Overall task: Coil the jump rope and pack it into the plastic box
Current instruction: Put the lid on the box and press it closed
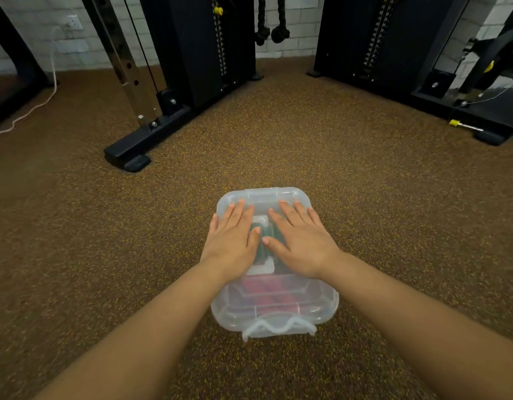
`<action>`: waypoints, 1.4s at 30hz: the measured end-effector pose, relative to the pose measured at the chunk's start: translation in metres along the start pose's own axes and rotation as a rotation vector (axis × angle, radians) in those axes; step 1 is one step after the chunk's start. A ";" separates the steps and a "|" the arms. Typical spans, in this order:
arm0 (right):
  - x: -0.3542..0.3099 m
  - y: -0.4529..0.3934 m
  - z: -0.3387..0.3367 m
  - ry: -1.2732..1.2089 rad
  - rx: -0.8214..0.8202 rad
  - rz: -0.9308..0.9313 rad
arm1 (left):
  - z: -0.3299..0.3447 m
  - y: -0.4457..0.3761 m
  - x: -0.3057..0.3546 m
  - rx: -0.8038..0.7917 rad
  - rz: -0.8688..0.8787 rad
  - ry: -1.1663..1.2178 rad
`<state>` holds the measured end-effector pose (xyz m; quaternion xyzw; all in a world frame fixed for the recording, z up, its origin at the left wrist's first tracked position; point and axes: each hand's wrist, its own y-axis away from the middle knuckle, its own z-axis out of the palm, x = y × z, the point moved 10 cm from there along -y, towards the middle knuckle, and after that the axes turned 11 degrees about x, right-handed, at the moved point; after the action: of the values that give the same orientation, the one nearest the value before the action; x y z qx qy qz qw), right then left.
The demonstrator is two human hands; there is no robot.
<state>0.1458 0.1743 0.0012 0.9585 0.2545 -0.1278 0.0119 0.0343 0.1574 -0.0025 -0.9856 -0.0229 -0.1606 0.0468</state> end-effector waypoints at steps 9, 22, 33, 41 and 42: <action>-0.005 -0.001 -0.001 0.002 0.052 -0.078 | -0.008 -0.065 -0.041 0.146 -0.305 0.356; -0.007 -0.002 -0.004 -0.004 0.076 -0.073 | 0.042 -0.080 -0.055 -0.470 -0.657 0.888; -0.007 -0.003 -0.001 0.011 0.071 -0.072 | 0.011 -0.105 -0.047 -0.108 -0.364 0.838; -0.009 -0.002 -0.003 0.001 0.079 -0.071 | -0.012 -0.099 -0.039 0.189 -0.161 0.481; -0.009 -0.002 -0.003 0.002 0.083 -0.069 | -0.014 -0.097 -0.038 0.202 -0.145 0.429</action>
<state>0.1382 0.1723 0.0064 0.9490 0.2818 -0.1374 -0.0324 -0.0120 0.2510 0.0071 -0.9150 -0.0989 -0.3662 0.1374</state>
